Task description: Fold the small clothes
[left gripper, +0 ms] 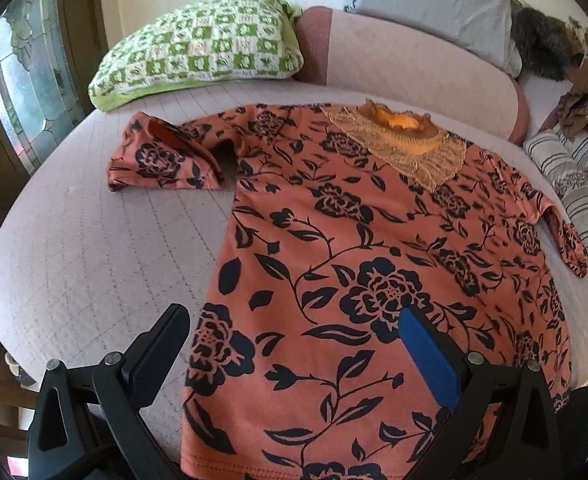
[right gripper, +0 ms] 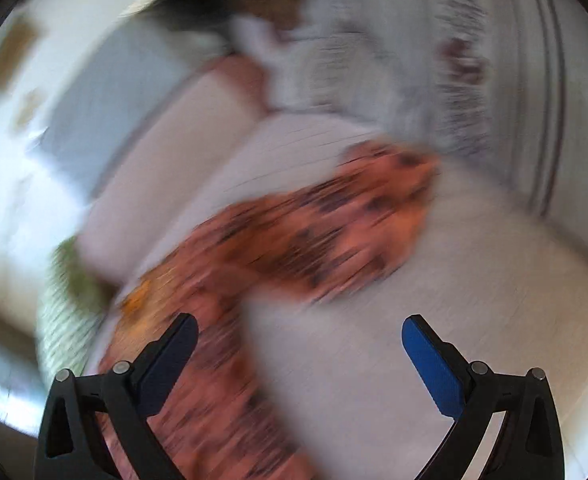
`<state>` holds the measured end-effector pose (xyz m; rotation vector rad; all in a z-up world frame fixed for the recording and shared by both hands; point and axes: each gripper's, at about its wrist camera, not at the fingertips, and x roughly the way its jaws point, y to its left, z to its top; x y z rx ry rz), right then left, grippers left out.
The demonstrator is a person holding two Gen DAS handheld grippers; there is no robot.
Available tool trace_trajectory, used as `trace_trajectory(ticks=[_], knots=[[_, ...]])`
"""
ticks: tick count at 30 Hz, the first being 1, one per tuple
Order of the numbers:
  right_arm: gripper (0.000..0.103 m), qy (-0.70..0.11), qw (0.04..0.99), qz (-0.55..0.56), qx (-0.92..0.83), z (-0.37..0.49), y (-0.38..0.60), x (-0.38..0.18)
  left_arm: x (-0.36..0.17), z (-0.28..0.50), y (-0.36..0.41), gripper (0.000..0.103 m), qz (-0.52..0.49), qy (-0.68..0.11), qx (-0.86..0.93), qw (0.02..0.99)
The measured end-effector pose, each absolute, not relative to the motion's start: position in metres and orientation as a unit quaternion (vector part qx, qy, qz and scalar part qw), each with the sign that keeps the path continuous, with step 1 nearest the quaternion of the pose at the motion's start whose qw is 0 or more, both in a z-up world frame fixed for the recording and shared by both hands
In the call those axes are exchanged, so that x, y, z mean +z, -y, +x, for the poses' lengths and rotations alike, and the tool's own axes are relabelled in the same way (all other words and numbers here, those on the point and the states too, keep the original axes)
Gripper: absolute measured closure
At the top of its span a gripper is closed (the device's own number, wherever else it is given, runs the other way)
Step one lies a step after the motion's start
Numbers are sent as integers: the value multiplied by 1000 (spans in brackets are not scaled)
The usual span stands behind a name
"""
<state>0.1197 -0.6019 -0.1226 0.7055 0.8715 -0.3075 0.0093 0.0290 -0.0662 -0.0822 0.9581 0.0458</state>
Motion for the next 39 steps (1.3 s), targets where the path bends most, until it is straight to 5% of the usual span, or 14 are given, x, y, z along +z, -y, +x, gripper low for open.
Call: trace_trajectory(ticks=[2, 10, 13, 14, 15, 16, 20, 24, 31, 35, 37, 39], knots=[[20, -442, 845, 250, -164, 143, 609, -120, -70, 14, -27, 0, -31, -465, 21, 884], [21, -508, 849, -33, -140, 229, 554, -128, -84, 33, -14, 0, -14, -478, 9, 878], [41, -552, 824, -35, -123, 255, 562, -160, -84, 31, -13, 0, -8, -477, 3, 879], [69, -549, 827, 15, -122, 256, 574, -157, -83, 30, -14, 0, -6, -474, 3, 881], [86, -543, 829, 61, -121, 254, 585, -150, -83, 29, -17, 0, -6, -470, 4, 883], [90, -536, 830, 93, -121, 253, 595, -148, -82, 29, -21, 0, -11, -466, 5, 885], [93, -505, 815, 264, -107, 237, 648, -141, -86, 32, -37, 0, -40, -468, 7, 883], [93, -437, 846, 298, -69, 229, 642, -82, -86, 29, -59, 0, -69, -455, 17, 888], [93, -297, 914, 240, 136, 225, 459, 73, -84, 24, -100, 0, -128, -438, 42, 889], [92, -267, 907, 216, 245, 213, 339, 90, -81, 17, -117, 0, -129, -425, 59, 894], [88, -290, 894, 203, 274, 222, 284, 66, -82, 17, -126, 0, -132, -425, 68, 893], [52, -336, 875, 197, 287, 235, 237, 10, -83, 18, -133, 0, -137, -427, 74, 890]])
